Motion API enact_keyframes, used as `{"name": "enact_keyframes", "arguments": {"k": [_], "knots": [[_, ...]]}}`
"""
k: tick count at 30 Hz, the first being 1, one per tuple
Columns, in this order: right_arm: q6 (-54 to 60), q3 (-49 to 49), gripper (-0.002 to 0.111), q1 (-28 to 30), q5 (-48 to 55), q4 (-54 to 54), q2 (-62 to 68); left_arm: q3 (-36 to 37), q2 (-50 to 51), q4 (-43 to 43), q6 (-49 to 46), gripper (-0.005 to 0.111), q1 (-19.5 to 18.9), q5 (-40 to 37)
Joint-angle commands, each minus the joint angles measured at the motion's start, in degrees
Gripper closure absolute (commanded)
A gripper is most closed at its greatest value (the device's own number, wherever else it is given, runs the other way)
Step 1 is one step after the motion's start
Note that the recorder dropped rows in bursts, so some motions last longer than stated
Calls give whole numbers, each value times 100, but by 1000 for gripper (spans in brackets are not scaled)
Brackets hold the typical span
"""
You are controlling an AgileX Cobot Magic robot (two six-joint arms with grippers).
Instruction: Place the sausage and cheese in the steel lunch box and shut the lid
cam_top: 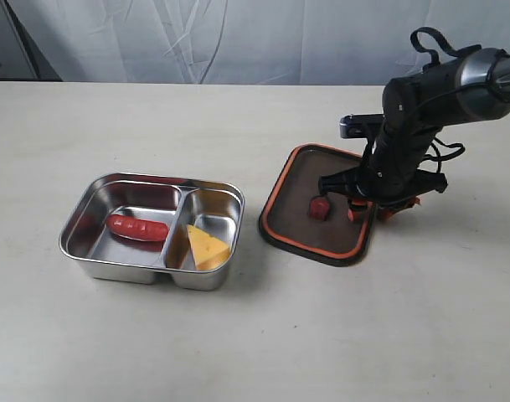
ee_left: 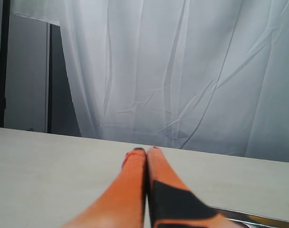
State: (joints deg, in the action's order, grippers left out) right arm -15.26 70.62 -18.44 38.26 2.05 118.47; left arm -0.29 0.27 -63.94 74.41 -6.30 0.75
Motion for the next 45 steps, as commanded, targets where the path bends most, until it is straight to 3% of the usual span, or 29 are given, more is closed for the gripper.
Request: {"name": "enact_keyframes", "arguments": {"k": [1,4,30,45], "knots": [[2,-49,89,40,99,79,173,29,-27,-73,7,107,-8,27],[-22,-49,109,40,99,79,173,29,-27,-131,7,107,-8,27],[-85,-49,108,40,-446,404,-1074,29,-27,-171,-6,107,-8,27],[31,-49,108,40,-443,404,-1115,29,-27,-195,-6,107,-8,51]]}}
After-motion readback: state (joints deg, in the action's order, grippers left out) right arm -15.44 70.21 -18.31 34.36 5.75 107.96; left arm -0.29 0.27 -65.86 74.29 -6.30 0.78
